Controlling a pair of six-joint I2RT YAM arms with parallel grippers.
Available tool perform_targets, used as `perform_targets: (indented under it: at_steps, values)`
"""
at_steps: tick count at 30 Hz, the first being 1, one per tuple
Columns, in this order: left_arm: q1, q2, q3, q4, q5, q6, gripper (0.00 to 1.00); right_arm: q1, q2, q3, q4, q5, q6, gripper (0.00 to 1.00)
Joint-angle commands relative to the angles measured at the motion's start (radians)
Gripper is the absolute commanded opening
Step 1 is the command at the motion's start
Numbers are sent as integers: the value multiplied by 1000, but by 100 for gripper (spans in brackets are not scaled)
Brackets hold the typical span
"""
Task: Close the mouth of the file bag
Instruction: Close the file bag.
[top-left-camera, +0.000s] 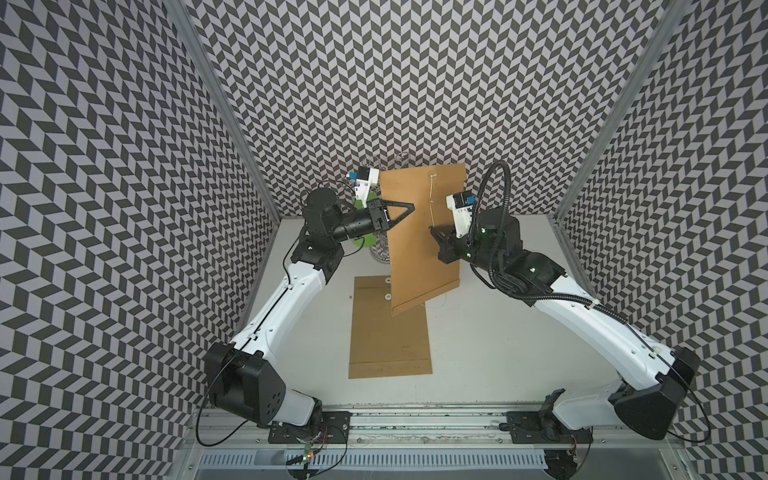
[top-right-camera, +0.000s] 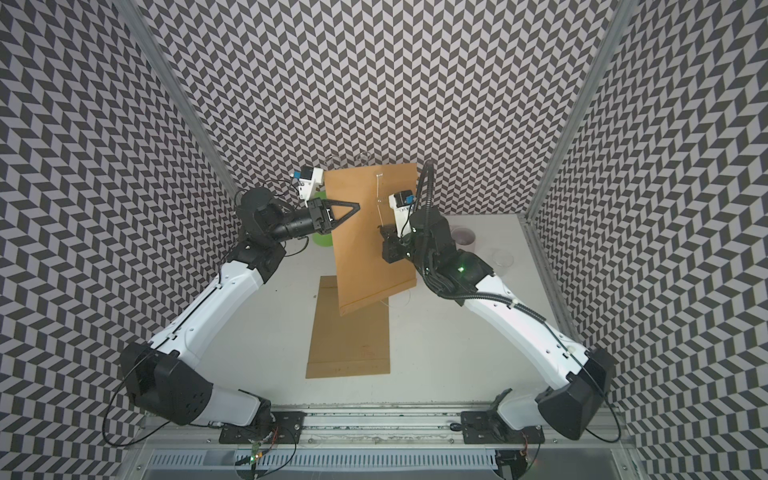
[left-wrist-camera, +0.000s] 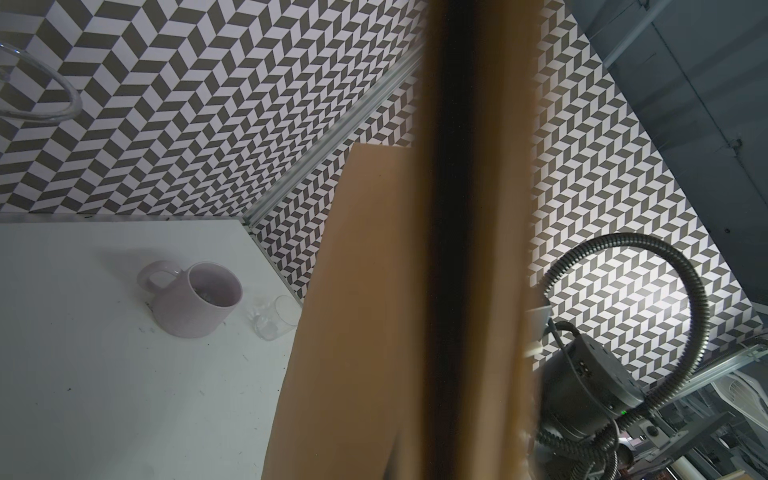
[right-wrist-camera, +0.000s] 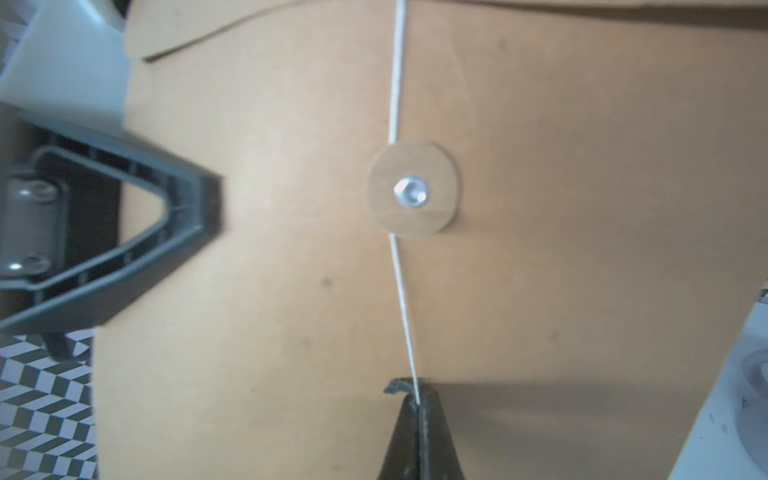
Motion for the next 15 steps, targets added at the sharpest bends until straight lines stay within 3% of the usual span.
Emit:
perform_targets:
  at_steps: [1, 15]
  values:
    - [4, -37, 21, 52, 24, 13, 0, -38, -25, -5, 23, -22, -3, 0]
    - [-5, -65, -13, 1, 47, 72, 0, -124, 26, 128, -30, 22, -47, 0]
